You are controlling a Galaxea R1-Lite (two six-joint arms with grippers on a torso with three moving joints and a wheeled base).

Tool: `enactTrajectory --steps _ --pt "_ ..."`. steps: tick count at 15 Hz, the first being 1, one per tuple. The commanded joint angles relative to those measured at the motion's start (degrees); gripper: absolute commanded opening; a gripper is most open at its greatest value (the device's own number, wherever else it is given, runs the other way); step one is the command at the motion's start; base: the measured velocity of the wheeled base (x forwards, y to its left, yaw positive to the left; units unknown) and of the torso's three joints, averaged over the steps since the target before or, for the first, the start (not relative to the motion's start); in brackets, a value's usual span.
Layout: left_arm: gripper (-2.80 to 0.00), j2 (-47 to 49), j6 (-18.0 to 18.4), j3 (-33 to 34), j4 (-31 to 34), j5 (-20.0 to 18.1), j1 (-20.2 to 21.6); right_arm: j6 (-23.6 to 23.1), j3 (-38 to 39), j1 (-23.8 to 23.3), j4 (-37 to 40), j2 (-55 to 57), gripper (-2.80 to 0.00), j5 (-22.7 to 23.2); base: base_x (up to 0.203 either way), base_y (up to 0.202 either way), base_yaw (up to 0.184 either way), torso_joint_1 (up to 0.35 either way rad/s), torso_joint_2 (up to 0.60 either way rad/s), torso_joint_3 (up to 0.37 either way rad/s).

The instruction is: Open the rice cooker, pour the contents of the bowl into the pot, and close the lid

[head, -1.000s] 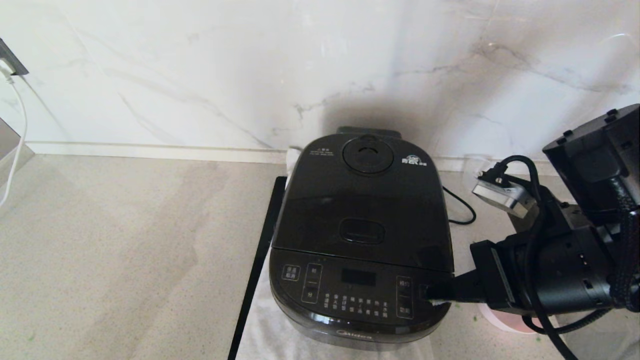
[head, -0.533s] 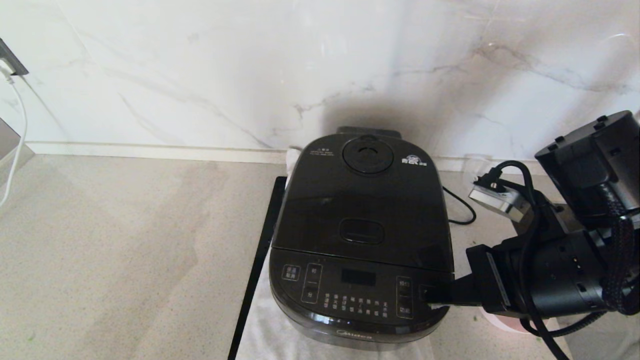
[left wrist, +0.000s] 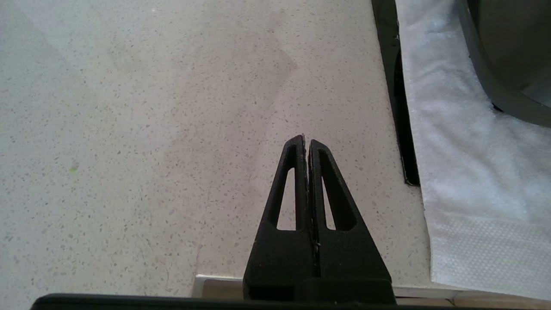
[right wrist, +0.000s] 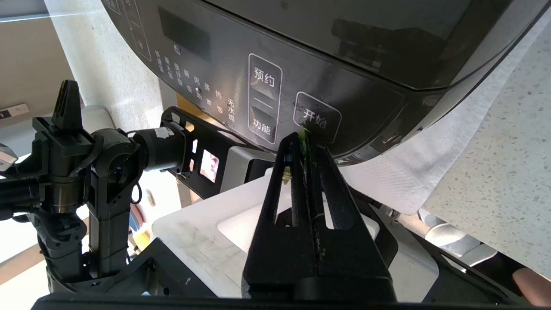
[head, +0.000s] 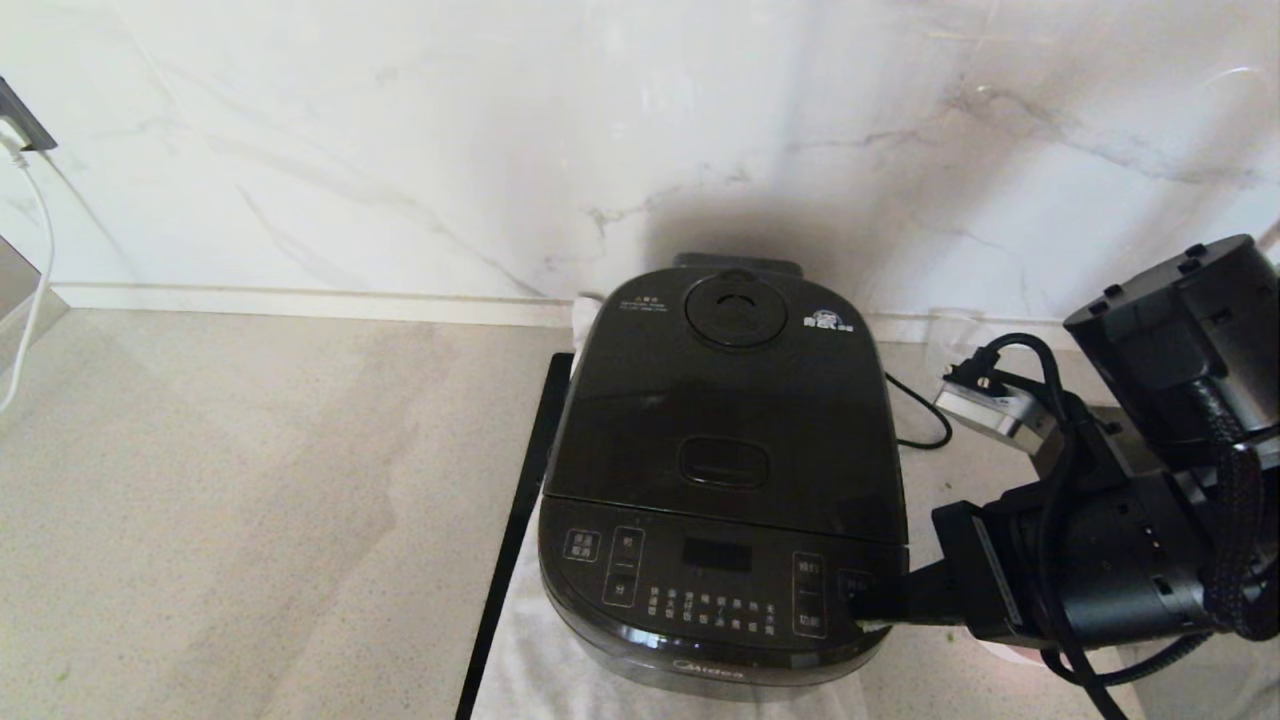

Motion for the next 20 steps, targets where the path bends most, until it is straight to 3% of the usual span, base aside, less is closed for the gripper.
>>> enactTrajectory --steps 1,20 --pt "-2.80 -0.1 0.0 0.0 0.0 0.0 0.0 0.2 -0.2 0.0 0.1 -0.1 -2.80 0.1 0.000 0.000 0.000 0.000 0.00 0.000" --pt "-2.80 -0.1 0.0 0.0 0.0 0.0 0.0 0.4 0.1 -3.3 0.1 0.3 -2.80 1.5 0.000 0.000 0.000 0.000 0.00 0.000"
